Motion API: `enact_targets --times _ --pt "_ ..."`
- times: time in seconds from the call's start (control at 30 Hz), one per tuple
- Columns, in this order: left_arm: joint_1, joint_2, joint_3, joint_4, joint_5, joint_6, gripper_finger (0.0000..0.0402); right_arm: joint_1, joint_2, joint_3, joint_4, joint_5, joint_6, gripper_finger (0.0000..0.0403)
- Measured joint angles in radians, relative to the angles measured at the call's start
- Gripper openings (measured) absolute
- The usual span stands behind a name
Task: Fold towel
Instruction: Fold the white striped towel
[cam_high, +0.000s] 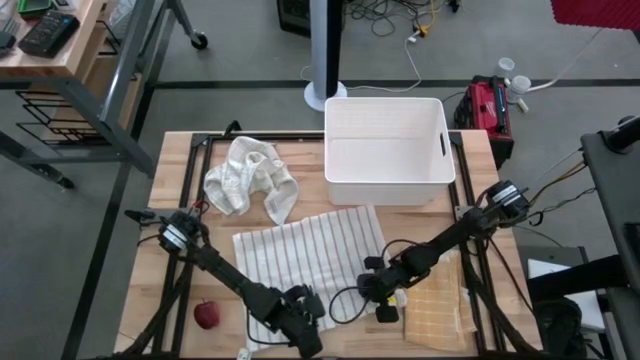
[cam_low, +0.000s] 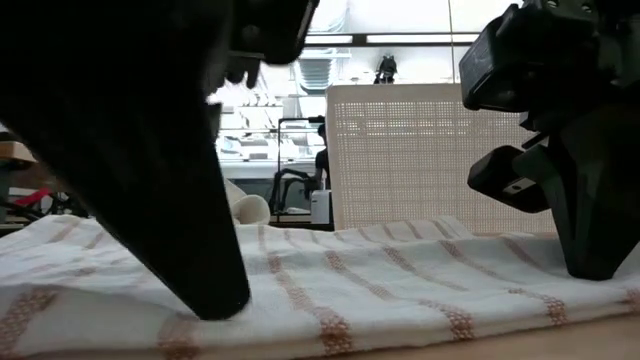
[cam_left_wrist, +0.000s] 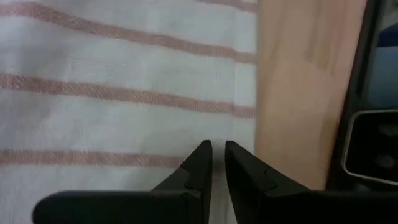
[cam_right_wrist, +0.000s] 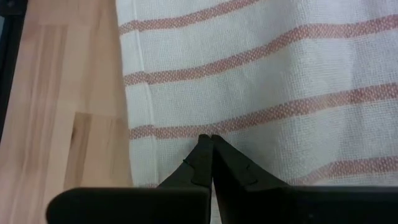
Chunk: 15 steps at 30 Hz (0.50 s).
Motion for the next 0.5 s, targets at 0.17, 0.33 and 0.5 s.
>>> enact_targets --times 0.17,0.33,0.5 --pt "-0.019 -0.005 0.0 -0.019 0.072 -0.041 0.0036 -0.002 0.006 0.0 -0.004 0.001 0.007 0.0" --pt "-0.035 -0.003 0.0 -0.053 0.136 -0.094 0.0036 -0.002 0.006 0.001 -0.012 0.002 0.008 0.0" --pt "-0.058 -0.006 0.0 -0.06 0.142 -0.12 0.0036 -0.002 0.007 0.001 -0.015 0.002 0.008 0.0"
